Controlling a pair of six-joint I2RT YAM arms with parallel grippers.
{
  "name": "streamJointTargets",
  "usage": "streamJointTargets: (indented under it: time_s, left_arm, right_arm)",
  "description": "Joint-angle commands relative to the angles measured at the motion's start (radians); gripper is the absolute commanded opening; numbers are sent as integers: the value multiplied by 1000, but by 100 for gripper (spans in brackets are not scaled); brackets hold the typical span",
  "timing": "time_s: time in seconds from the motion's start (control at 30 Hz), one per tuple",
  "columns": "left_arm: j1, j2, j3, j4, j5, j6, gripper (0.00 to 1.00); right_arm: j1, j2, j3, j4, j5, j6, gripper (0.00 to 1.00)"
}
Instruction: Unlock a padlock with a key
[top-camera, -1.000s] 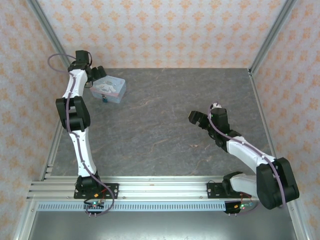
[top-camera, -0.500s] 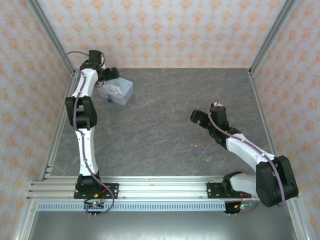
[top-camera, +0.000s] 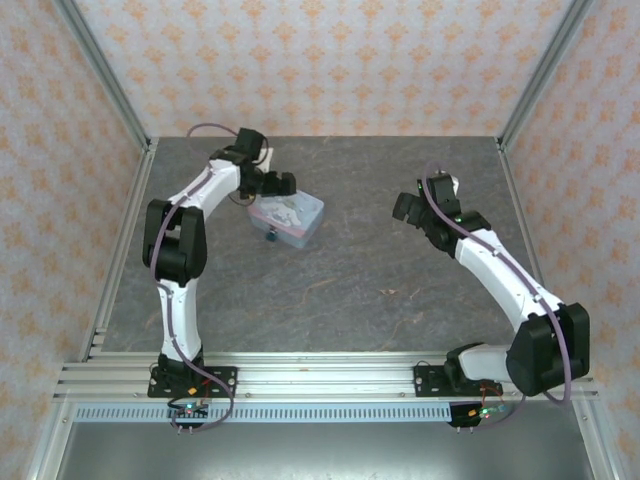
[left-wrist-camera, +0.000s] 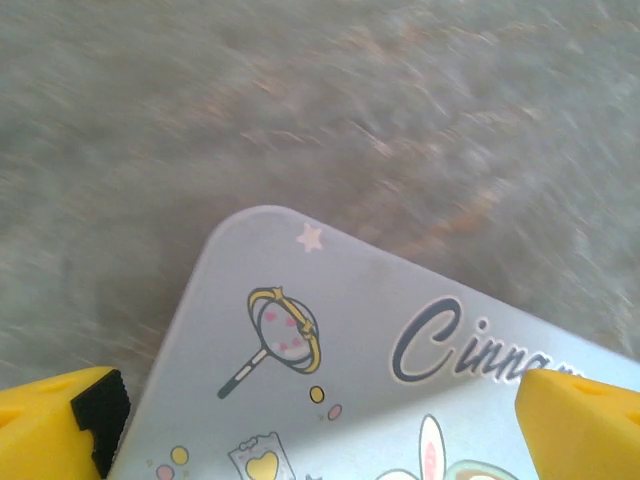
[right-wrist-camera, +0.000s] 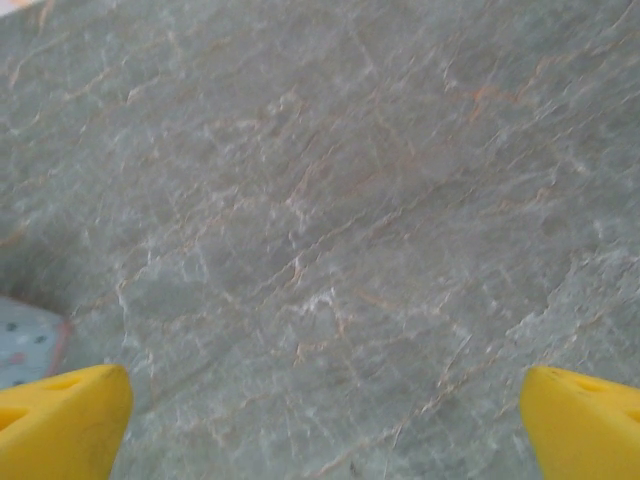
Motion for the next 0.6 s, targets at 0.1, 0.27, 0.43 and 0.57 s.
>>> streamJointTargets:
  time_s: [0.1, 0.27, 0.43, 0.57]
  left_arm:
    - [-107, -232, -327, 282, -38, -292, 100]
    - [-225, -366, -488, 372, -141, -465, 100]
    - [-227, -457, -542, 303, -262, -482, 100]
    - [-228, -519, -608, 329, -264, -502, 100]
  right_arm:
    - [-29, -55, -68, 29, -230, 96, 99]
    - [-15, -31, -157, 88, -362, 160, 99]
    - [41, -70, -269, 199, -435, 259, 97]
    - [81, -57, -320, 280, -444, 320, 91]
